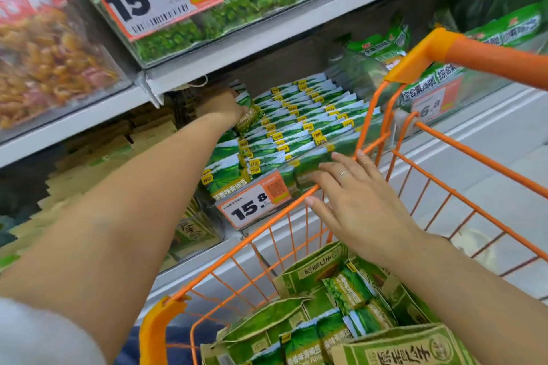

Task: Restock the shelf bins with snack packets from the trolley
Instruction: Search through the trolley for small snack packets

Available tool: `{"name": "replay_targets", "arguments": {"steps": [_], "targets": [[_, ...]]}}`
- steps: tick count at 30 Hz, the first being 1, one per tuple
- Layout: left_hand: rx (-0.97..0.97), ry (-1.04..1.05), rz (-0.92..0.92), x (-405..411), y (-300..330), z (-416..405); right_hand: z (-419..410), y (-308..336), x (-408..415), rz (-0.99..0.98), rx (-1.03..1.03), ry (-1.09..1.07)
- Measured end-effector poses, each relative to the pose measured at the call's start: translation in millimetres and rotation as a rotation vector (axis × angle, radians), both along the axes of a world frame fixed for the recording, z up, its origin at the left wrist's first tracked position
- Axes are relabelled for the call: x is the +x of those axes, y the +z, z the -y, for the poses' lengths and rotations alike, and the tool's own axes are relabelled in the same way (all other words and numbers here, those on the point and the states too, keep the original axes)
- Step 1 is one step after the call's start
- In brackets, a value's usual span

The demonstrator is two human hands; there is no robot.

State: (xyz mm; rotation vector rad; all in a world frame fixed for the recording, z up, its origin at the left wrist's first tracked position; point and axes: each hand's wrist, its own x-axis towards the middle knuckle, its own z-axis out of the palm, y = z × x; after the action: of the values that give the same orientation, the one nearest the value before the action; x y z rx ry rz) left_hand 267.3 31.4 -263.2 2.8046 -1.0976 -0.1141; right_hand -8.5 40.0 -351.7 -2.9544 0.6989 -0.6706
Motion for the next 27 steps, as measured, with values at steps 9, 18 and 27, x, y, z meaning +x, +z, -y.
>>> {"name": "replay_targets", "arguments": {"steps": [9, 18, 27], "targets": [[0.091, -0.145, 0.226, 9, -1, 12, -1, 5, 0, -0.037, 0.028, -0.009], [0.07, -0.26, 0.283, 27, -7, 23, -2, 7, 1, -0.058, 0.032, -0.025], [0.072, -0.222, 0.394, 35, -19, 24, -3, 9, -1, -0.042, 0.034, -0.018]]}}
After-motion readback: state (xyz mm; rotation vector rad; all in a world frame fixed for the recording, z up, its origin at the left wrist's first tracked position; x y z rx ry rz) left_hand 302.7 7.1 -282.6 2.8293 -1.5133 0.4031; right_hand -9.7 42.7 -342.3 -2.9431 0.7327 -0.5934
